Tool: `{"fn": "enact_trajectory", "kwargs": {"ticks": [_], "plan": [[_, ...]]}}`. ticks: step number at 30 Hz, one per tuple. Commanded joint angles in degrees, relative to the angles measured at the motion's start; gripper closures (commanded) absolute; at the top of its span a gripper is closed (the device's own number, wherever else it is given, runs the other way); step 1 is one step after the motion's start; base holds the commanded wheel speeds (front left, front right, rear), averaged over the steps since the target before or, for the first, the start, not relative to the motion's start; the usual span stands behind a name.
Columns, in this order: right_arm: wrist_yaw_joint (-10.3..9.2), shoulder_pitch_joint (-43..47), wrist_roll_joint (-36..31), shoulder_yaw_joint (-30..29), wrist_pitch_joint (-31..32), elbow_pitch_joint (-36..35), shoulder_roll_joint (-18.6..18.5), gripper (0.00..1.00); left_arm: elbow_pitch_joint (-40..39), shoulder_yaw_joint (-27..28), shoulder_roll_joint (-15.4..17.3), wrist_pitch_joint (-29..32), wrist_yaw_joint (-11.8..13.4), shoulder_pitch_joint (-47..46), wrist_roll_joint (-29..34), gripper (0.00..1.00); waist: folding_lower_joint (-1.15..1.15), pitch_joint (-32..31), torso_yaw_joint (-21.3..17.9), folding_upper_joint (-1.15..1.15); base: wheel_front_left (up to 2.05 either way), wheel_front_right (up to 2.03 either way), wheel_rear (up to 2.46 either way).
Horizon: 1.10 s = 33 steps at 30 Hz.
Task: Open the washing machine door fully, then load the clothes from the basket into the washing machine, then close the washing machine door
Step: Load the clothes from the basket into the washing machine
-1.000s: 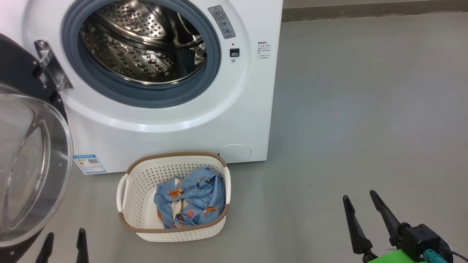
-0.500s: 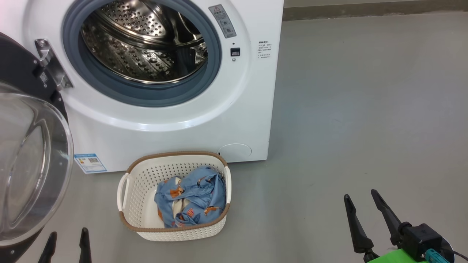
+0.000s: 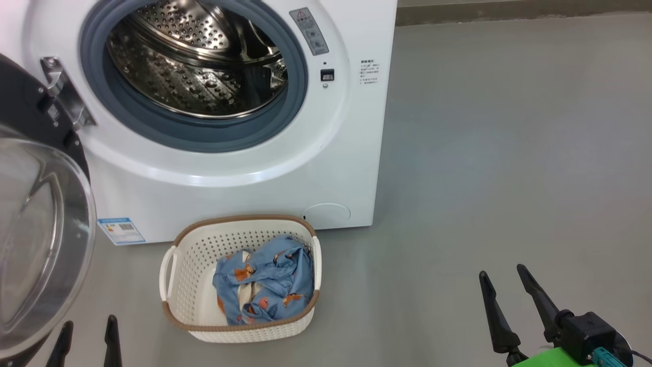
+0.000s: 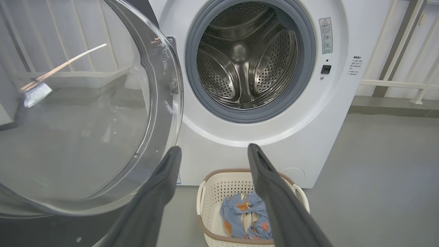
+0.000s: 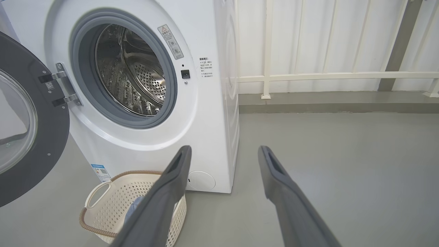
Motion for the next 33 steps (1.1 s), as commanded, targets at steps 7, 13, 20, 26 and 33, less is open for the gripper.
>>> {"fn": "enact_trajectory", "kwargs": {"ticks": [7, 13, 20, 26, 33], "plan": [[0.36, -1.1, 0.6, 1.3, -0.3, -1.8, -0.4, 0.00, -1.4, 2.8, 1.3, -0.3, -0.1, -3.9, -0.3, 0.00, 0.00, 0.8, 0.1, 0.00, 1.93, -1.93, 0.00], [0.36, -1.4, 0.3, 1.0, -0.3, -2.1, -0.4, 0.00, -0.8, 4.4, 0.3, -0.3, -0.1, -4.7, 0.7, 0.00, 0.00, 1.6, 0.3, 0.00, 1.59, -1.59, 0.00], [0.36, -1.7, 0.3, 1.0, -0.3, -2.1, -0.4, 0.00, -0.6, 4.3, 0.4, -0.3, -0.2, -4.9, 0.5, 0.00, 0.00, 2.1, 0.4, 0.00, 0.82, -0.82, 0.00], [0.36, -1.8, 0.3, 1.1, -0.3, -1.6, -0.4, 0.00, -0.3, 3.4, 0.8, -0.3, -0.2, -4.3, 0.2, 0.00, 0.00, 1.5, 0.2, 0.00, 0.07, -0.07, 0.00], [0.36, -1.5, 0.4, 1.2, -0.3, -1.3, -0.4, 0.00, -0.7, 2.9, 0.6, -0.3, -0.2, -3.6, 0.2, 0.00, 0.00, 0.9, 0.2, 0.00, 0.00, 0.00, 0.00]]}}
